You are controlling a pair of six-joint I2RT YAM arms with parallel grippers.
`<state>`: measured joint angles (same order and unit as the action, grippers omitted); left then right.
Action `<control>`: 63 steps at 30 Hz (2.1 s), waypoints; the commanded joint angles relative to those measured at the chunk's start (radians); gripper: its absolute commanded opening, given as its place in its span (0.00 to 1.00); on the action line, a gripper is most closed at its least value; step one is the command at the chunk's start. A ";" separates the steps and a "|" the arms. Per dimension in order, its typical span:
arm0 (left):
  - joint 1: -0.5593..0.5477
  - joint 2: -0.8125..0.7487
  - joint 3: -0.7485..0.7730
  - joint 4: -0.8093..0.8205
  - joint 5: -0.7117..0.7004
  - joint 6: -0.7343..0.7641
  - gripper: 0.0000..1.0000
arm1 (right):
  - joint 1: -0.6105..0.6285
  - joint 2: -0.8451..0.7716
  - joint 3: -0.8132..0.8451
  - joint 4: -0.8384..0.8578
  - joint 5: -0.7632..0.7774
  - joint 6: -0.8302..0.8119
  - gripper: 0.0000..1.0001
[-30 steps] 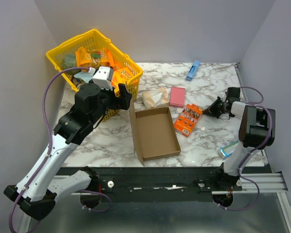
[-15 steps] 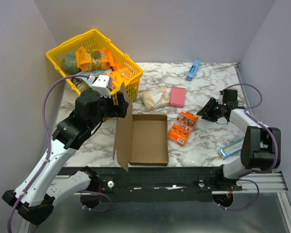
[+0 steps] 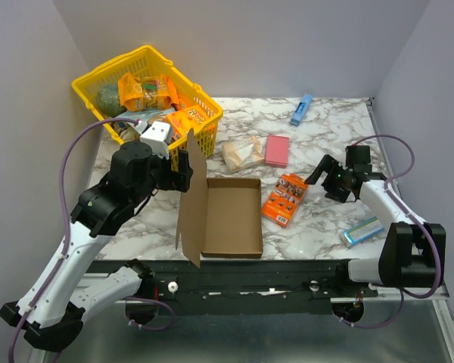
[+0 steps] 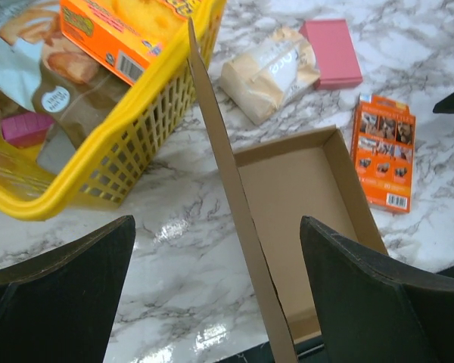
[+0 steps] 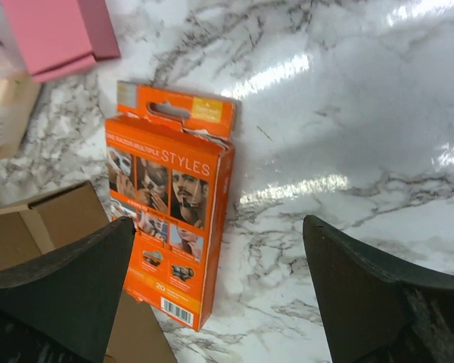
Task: Fold the paper box
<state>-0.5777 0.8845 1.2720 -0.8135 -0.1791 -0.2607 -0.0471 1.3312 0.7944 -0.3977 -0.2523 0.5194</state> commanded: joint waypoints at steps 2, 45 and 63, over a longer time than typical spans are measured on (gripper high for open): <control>0.004 0.043 -0.063 -0.024 0.118 0.040 0.99 | 0.099 -0.035 -0.026 -0.070 0.105 0.063 1.00; -0.011 0.554 0.273 0.320 0.193 0.806 0.71 | 0.184 -0.061 -0.054 -0.043 0.206 0.038 1.00; -0.192 0.482 0.494 0.303 0.071 0.274 0.99 | 0.072 0.049 0.016 -0.128 0.045 -0.104 1.00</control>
<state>-0.6407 1.3956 1.7782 -0.4858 0.0170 0.2451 0.0231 1.3968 0.8467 -0.4892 -0.1268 0.4442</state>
